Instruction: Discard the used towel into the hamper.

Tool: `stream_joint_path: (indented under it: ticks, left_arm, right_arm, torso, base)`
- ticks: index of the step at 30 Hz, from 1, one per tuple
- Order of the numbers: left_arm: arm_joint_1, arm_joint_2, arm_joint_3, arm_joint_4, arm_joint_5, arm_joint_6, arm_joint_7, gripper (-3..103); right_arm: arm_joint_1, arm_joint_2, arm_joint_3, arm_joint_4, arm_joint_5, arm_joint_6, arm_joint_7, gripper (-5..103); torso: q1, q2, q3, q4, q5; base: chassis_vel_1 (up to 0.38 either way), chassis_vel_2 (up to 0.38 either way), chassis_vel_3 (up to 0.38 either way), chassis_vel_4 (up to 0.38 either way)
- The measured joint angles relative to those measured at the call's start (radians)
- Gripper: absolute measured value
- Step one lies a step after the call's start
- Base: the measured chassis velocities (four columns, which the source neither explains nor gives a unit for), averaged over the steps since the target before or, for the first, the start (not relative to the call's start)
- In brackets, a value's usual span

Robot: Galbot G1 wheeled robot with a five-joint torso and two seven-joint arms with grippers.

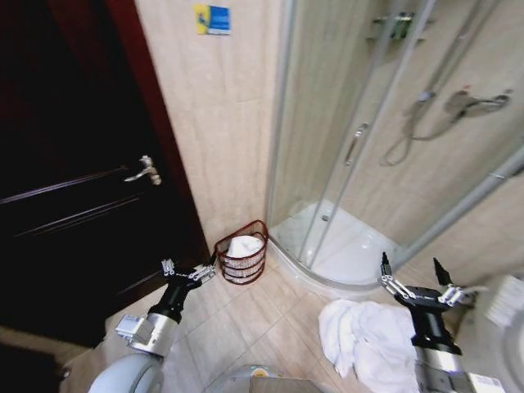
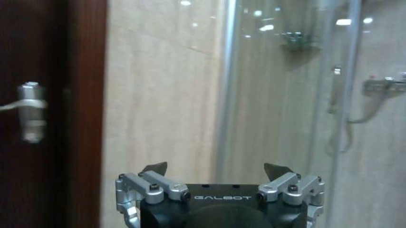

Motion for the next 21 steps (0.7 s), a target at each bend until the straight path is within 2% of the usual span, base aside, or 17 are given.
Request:
stream_joint_path:
  ticks: [21]
  left_arm:
    - [0.000, 0.000, 0.000, 0.000, 0.000, 0.000, 0.000, 99]
  right_arm:
    - [0.000, 0.000, 0.000, 0.000, 0.000, 0.000, 0.000, 100]
  torso:
    - [0.000, 0.000, 0.000, 0.0001, -0.0001]
  base:
    - [-0.123, -0.121, -0.126, -0.122]
